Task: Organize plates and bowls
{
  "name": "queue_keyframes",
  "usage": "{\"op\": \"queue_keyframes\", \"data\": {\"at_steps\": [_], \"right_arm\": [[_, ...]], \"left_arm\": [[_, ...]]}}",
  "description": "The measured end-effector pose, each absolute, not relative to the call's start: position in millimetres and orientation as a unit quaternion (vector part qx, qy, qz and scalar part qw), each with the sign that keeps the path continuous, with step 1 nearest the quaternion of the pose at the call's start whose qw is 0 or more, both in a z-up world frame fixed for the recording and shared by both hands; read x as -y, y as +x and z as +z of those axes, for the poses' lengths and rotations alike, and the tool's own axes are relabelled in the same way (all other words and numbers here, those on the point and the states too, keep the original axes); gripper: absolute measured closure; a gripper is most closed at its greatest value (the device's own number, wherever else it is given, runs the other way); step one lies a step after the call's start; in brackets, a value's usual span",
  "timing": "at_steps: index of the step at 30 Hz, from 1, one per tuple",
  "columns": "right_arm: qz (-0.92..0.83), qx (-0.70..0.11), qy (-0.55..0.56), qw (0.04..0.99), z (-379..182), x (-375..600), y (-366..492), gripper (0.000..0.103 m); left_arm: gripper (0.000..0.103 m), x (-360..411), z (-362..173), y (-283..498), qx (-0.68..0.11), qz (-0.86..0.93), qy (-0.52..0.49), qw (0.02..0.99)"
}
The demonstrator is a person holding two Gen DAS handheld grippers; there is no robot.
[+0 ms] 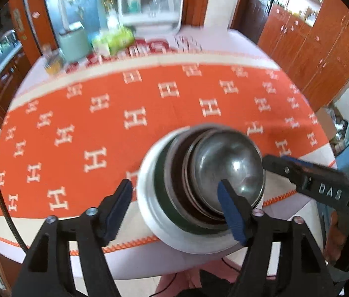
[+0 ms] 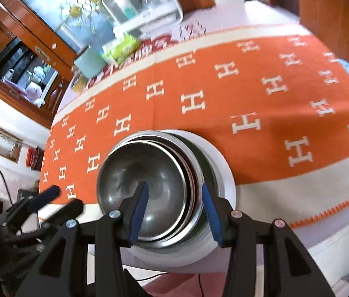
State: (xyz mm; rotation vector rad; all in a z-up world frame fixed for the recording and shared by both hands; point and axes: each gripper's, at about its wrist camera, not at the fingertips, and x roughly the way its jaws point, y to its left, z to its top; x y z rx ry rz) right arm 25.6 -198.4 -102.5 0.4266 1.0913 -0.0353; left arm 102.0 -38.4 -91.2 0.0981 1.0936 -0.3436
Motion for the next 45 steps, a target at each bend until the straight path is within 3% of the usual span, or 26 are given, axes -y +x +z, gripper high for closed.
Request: {"op": "queue_keyframes", "data": {"at_steps": [7, 10, 15, 20, 25, 45], "right_arm": [[-0.047, -0.475, 0.141, 0.867, -62.3, 183.1, -25.1, 0.056], [-0.037, -0.476, 0.115, 0.871, -47.3, 178.7, -42.3, 0.038], [-0.005, -0.480, 0.090, 0.872, -18.6, 170.9, -55.8, 0.032], [0.030, -0.484, 0.092, 0.870, 10.4, 162.5, -66.5, 0.007], [0.031, -0.467, 0.098, 0.879, 19.6, 156.9, -79.4, 0.006], [-0.043, -0.409, 0.091, 0.907, 8.7, 166.9, -81.2, 0.006]], "left_arm": [[0.030, -6.4, -49.4, 75.6, -0.478, -0.169, 0.010, 0.862], [0.027, -26.1, -29.7, 62.3, -0.463, -0.158, -0.014, 0.872], [0.020, -32.5, -4.6, 42.7, -0.459, -0.143, -0.015, 0.877], [0.013, -9.7, 15.4, 29.3, -0.444, -0.121, 0.015, 0.888], [0.004, 9.1, 19.8, 20.4, -0.442, -0.097, 0.020, 0.891], [0.004, 28.7, 8.0, 4.1, -0.416, 0.000, 0.042, 0.908]]}}
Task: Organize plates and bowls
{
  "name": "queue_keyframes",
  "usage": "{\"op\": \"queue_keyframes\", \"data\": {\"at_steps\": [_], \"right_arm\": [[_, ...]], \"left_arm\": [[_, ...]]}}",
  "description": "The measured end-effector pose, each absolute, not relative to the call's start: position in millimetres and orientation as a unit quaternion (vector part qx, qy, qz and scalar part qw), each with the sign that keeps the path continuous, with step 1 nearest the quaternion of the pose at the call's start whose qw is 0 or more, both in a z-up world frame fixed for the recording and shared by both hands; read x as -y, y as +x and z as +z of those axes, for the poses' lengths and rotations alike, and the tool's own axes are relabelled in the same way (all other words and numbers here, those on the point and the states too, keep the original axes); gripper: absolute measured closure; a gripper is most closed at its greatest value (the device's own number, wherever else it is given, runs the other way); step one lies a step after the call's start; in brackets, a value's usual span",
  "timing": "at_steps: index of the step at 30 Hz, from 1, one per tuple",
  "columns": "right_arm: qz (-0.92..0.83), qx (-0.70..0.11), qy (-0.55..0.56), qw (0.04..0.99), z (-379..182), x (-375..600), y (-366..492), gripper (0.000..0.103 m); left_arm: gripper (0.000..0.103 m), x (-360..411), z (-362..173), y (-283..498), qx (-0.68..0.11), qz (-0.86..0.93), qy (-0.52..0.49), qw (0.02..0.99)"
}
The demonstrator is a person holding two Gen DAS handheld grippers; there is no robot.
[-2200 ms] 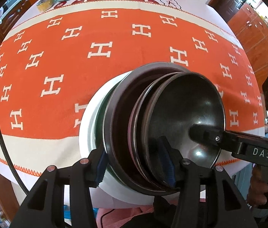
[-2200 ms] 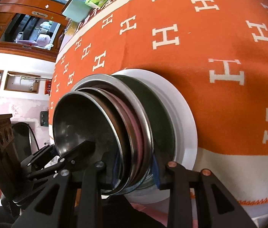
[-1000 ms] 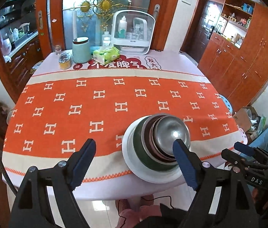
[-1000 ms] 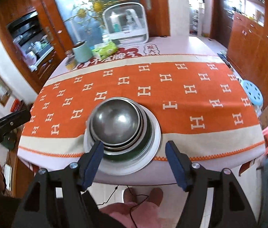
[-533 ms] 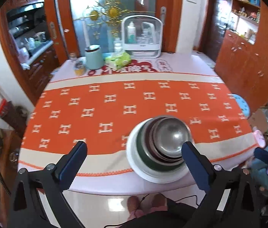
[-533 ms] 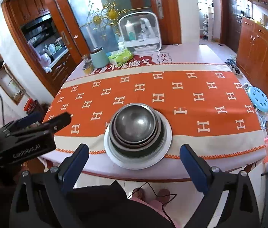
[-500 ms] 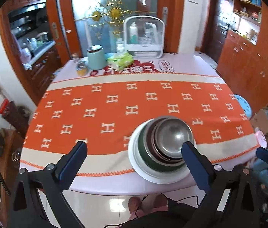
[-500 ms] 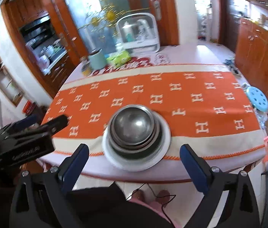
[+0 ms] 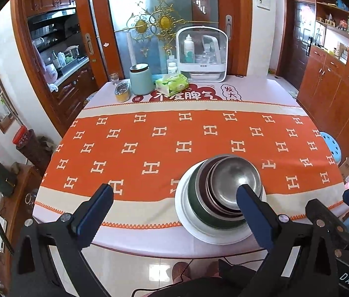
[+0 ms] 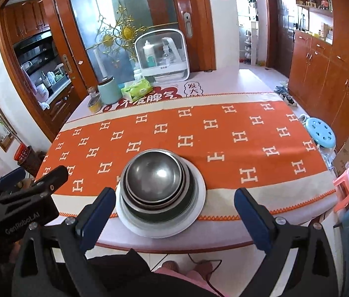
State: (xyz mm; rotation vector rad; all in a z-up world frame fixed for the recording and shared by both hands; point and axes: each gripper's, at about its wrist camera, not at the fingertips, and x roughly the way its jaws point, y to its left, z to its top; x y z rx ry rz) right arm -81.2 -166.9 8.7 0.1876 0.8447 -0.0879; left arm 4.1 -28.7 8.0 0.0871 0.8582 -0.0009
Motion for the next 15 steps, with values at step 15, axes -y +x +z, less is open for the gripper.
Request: {"op": "queue_keyframes", "data": {"at_steps": [15], "right_arm": [[-0.045, -0.406, 0.081, 0.909, 8.4, 166.2, -77.3, 0.006]], "left_arm": [[0.001, 37.3, 8.0, 6.0, -0.406, -0.005, 0.047, 0.913]]}}
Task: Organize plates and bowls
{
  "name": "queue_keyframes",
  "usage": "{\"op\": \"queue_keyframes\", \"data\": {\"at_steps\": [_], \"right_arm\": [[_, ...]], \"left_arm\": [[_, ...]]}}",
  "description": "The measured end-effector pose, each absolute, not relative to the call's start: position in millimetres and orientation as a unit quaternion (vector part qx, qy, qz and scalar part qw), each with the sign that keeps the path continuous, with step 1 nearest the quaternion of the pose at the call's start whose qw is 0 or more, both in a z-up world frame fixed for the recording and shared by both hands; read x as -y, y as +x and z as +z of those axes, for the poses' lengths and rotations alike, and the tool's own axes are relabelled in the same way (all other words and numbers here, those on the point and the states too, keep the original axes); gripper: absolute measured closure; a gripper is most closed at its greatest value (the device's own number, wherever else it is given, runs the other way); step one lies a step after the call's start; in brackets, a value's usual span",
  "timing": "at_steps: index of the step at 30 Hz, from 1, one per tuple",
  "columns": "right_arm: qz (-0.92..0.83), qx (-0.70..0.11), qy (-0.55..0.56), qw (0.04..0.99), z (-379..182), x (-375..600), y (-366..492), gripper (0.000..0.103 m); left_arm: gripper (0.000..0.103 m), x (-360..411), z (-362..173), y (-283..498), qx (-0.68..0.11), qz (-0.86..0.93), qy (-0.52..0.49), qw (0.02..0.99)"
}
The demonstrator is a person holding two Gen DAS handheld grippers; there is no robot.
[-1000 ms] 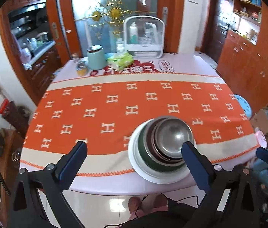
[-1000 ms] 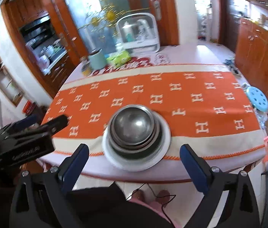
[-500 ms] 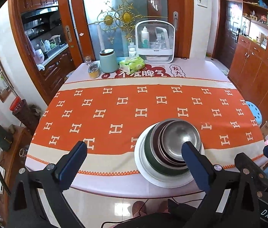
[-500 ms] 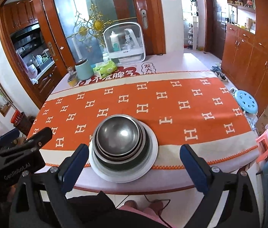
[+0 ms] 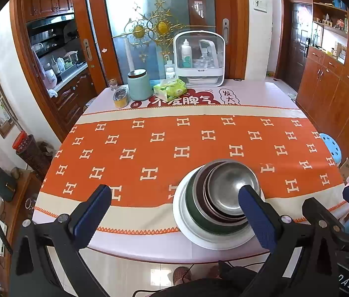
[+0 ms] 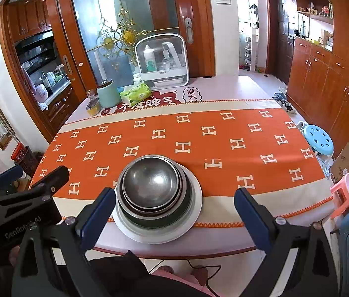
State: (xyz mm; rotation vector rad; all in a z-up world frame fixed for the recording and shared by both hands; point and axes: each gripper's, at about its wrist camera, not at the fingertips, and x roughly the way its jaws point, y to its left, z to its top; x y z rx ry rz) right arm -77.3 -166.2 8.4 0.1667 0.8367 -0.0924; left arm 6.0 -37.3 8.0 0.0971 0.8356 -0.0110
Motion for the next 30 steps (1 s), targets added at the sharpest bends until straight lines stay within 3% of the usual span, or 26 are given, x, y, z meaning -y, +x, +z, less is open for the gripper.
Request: {"op": "queue_keyframes", "data": {"at_steps": [30], "right_arm": [[-0.042, -0.415, 0.081, 0.905, -0.4, 171.8, -65.4, 0.006]], "left_arm": [[0.001, 35.0, 7.7, 6.9, -0.406, -0.007, 0.048, 0.913]]}}
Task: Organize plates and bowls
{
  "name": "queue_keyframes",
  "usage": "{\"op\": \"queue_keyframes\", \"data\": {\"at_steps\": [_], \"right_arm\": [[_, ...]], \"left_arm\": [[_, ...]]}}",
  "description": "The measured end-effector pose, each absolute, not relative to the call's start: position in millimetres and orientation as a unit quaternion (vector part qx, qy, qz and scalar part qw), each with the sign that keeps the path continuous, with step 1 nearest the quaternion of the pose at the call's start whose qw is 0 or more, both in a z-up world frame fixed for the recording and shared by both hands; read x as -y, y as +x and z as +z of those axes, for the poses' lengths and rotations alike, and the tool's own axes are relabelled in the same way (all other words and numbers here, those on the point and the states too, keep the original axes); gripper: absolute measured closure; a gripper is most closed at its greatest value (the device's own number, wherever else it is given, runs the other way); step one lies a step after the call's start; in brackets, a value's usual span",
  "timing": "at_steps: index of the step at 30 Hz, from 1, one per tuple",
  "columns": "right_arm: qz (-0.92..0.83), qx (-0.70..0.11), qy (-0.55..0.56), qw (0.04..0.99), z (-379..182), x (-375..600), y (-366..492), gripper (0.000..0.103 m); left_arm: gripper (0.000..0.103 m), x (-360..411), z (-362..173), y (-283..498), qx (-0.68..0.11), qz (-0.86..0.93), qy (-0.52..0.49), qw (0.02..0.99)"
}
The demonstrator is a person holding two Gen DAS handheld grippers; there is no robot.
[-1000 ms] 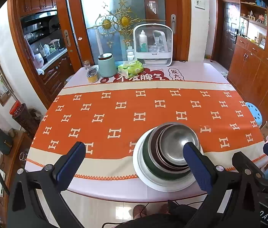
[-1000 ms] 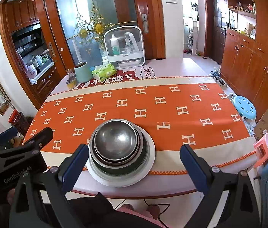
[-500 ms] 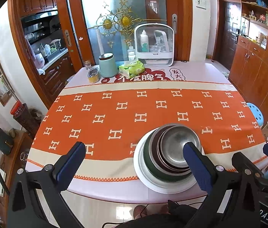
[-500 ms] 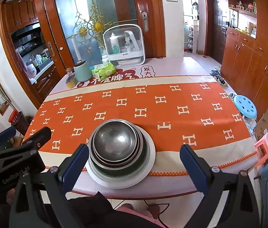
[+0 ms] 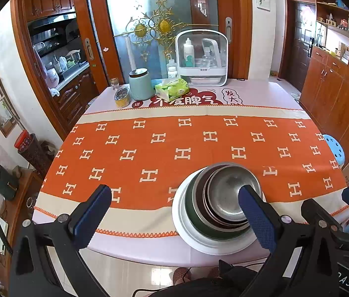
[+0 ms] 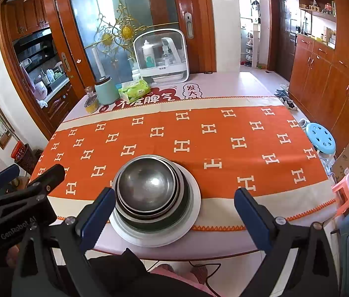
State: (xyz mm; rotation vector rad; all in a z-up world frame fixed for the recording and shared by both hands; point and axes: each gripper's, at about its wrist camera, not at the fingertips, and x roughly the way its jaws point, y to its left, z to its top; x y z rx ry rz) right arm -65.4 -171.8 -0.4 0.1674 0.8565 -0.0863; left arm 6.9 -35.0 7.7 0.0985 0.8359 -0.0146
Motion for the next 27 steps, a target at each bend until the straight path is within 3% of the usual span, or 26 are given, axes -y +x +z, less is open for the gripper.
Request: {"op": "queue_keyframes", "data": {"at_steps": [27], "right_arm": [[-0.001, -0.418, 0.073, 0.906, -3.4, 192.7, -46.6, 0.006]], "left_arm": [[0.001, 38.7, 7.9, 5.8, -0.406, 0.025, 0.044, 0.912]]}}
